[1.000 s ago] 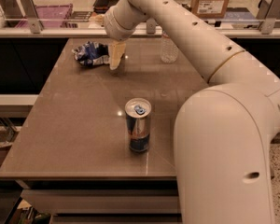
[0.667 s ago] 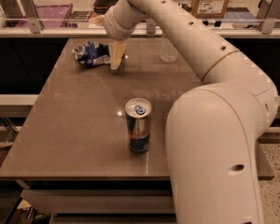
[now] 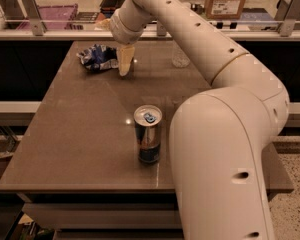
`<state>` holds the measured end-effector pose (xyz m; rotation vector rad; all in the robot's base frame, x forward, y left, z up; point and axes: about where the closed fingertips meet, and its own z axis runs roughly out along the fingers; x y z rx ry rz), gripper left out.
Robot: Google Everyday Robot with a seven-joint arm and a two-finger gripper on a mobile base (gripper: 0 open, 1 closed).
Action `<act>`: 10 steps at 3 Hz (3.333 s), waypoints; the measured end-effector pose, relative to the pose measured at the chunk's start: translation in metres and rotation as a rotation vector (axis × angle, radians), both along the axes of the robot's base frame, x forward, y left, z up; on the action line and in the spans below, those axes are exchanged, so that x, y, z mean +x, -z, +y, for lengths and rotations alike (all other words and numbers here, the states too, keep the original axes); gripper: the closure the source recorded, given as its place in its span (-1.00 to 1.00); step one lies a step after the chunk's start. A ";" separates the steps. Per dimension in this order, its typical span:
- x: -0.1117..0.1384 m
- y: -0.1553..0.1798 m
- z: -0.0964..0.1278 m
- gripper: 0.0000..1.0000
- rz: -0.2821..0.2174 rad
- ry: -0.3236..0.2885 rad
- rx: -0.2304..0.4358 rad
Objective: Pick blue chip bag
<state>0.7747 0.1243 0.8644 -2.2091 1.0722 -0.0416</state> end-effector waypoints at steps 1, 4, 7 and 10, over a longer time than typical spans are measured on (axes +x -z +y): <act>0.000 0.003 0.002 -0.65 0.005 -0.003 -0.001; -0.001 0.013 0.009 0.76 0.018 -0.013 -0.005; -0.005 -0.005 -0.002 1.00 0.005 -0.078 0.101; -0.021 -0.085 -0.047 1.00 -0.094 -0.095 0.150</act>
Offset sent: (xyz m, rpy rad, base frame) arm -0.0002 0.0021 -0.0029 -0.0012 0.0040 0.0030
